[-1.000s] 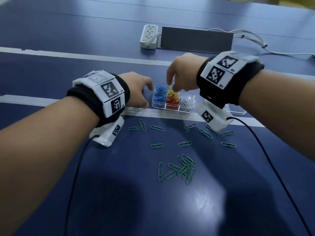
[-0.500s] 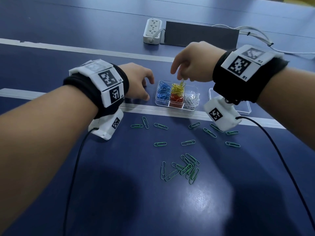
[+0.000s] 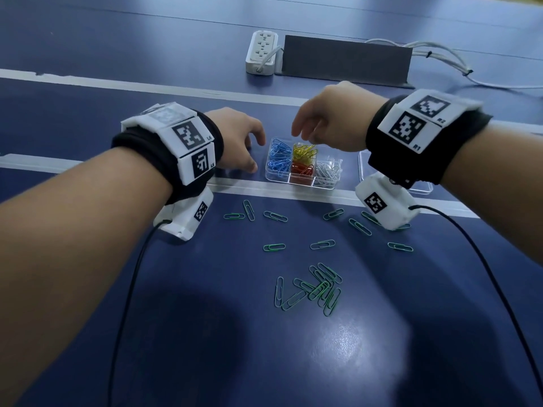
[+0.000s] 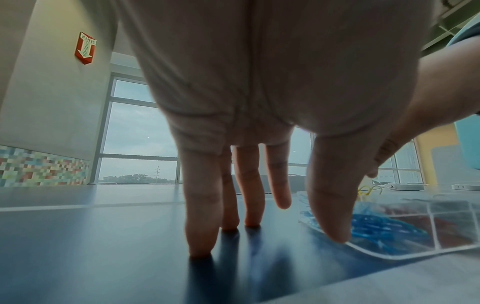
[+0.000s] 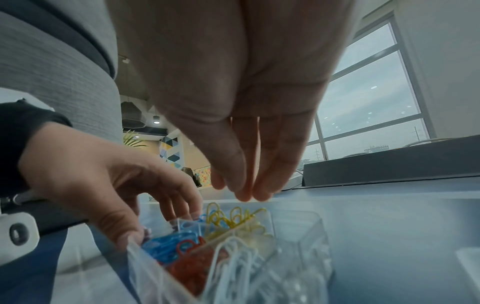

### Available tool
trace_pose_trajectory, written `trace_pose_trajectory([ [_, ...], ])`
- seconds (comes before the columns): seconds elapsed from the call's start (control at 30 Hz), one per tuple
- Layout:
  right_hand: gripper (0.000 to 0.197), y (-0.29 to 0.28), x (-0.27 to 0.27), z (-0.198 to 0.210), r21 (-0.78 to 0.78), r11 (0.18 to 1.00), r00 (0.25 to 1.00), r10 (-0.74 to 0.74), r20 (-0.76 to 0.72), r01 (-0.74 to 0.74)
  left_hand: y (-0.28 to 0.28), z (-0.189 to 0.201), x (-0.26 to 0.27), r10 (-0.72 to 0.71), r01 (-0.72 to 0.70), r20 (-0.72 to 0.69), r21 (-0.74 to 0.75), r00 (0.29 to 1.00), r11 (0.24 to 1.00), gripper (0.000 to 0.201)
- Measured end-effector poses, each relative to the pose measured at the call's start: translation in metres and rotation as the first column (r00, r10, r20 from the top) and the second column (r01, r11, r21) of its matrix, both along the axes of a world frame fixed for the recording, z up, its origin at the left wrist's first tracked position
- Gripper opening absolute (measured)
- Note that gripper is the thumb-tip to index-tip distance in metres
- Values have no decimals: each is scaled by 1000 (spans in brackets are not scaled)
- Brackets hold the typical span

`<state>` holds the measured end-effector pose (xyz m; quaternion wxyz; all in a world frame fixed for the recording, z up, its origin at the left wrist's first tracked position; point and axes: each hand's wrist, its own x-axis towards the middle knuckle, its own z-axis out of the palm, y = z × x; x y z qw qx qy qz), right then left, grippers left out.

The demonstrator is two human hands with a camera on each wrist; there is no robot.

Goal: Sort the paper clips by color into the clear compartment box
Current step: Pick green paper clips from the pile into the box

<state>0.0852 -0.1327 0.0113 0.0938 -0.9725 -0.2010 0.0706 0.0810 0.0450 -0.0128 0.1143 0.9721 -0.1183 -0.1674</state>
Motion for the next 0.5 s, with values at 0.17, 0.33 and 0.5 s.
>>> trace_pose_trajectory([
  [0.17,33,3,-5,-6,-55,997,998,50,30,-49,0,0,-2,-8,8,6,13,1000,1000,49],
  [0.33,33,5,-4,-6,-121,992,997,47,53,-40,-3,0,-4,-17,16,20,26,1000,1000,49],
  [0.5,37,3,-4,-9,-128,991,997,53,55,-45,-3,-1,-6,-7,6,8,29,1000,1000,49],
])
